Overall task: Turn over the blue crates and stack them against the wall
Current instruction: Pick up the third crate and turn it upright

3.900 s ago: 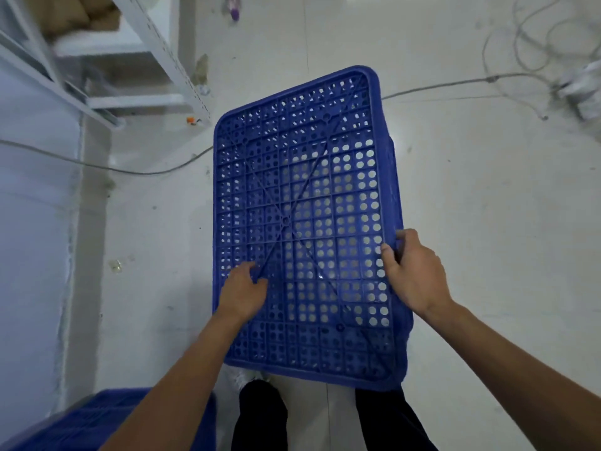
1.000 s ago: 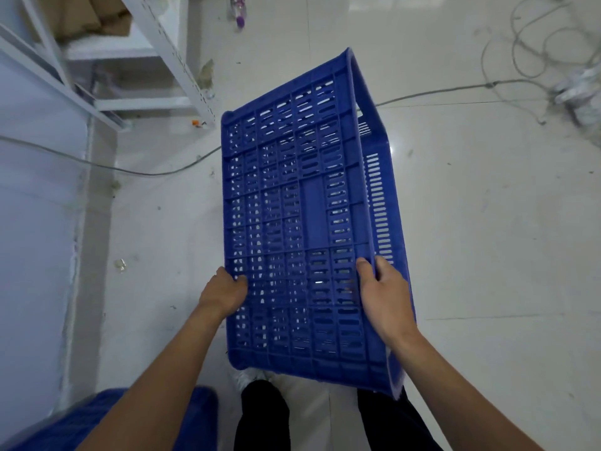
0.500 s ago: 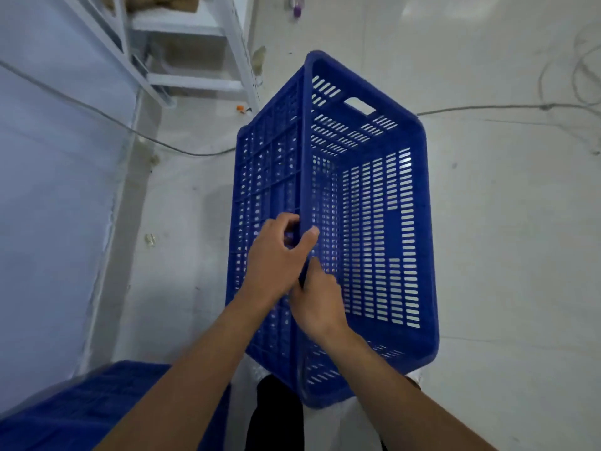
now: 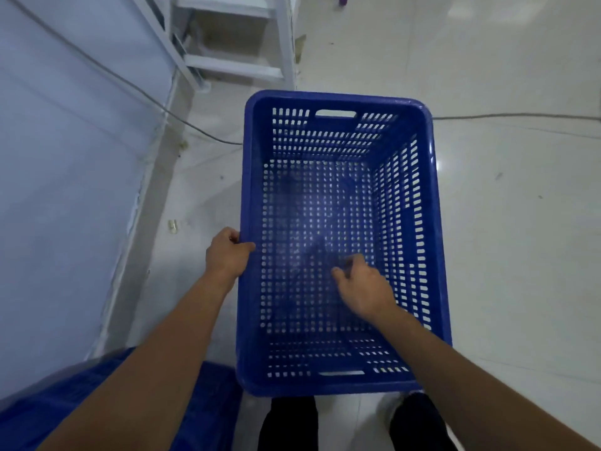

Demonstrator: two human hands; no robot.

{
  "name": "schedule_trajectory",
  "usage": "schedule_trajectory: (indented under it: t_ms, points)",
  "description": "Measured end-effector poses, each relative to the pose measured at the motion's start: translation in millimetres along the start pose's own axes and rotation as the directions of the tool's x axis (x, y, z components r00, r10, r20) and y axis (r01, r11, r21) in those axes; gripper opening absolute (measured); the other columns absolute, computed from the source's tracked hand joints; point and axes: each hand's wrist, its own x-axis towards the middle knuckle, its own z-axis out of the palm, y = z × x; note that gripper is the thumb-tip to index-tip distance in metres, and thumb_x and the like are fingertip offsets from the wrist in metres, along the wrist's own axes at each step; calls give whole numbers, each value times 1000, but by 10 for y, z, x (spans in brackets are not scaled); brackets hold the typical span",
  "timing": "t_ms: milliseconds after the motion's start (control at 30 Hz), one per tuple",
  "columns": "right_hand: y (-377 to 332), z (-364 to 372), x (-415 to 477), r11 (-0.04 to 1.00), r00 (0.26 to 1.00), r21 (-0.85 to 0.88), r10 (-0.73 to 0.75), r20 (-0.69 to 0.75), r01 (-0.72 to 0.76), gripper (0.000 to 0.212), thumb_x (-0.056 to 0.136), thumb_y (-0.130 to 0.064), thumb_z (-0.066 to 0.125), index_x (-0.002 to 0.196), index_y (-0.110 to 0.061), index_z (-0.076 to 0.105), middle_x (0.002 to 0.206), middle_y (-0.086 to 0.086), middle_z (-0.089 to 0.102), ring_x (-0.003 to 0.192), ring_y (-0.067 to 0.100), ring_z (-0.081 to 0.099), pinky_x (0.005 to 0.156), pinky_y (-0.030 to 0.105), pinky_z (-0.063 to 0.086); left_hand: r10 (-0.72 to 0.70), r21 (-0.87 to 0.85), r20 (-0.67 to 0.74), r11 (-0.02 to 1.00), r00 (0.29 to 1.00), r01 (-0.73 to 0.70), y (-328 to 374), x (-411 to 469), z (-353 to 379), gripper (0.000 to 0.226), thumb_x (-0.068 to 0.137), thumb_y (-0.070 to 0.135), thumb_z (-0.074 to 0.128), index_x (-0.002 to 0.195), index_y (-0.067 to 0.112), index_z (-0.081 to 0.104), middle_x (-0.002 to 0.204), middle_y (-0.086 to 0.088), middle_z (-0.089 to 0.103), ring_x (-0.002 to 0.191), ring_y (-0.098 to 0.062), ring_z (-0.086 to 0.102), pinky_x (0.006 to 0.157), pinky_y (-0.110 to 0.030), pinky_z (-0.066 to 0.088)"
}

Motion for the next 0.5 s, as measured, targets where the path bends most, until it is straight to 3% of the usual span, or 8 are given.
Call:
schedule_trajectory:
  t_ms: [100, 300, 400, 500]
  points:
    - [322, -145, 144, 998, 995, -20, 63, -77, -65, 44, 99, -39, 47, 132, -11, 41, 114, 11, 65, 93, 30, 63, 77, 39, 50, -82, -84, 2, 993, 997, 82, -115, 170, -21, 17, 87, 16, 70, 99, 11, 61, 101, -9, 68, 83, -22, 65, 73, -35, 57]
    - [788, -491, 351, 968, 965, -108, 207, -162, -226, 39, 97, -33, 48, 129, -9, 43, 119, 15, 63, 98, 35, 60, 76, 37, 42, -152, -272, 37, 949, 988, 156, -87, 306, -23, 14, 91, 10, 63, 103, 8, 58, 91, -6, 64, 72, -17, 60, 55, -28, 47]
    - [856, -557, 438, 962, 955, -132, 210, -209, -240, 38, 97, -31, 48, 129, -10, 45, 115, 15, 64, 91, 34, 59, 73, 36, 41, -171, -272, 63, 945, 983, 182, -147, 371, -44, 22, 92, 8, 60, 114, 7, 59, 97, -7, 65, 77, -17, 62, 64, -32, 54]
    - [815, -562, 520, 968, 933, -105, 184, -308, -226, 21, 97, -28, 49, 109, -11, 46, 101, 10, 62, 79, 30, 54, 69, 35, 39, -192, -244, 88, 947, 977, 208, -173, 434, -72, 29, 91, 8, 61, 120, 7, 60, 110, -12, 67, 86, -21, 64, 87, -45, 58]
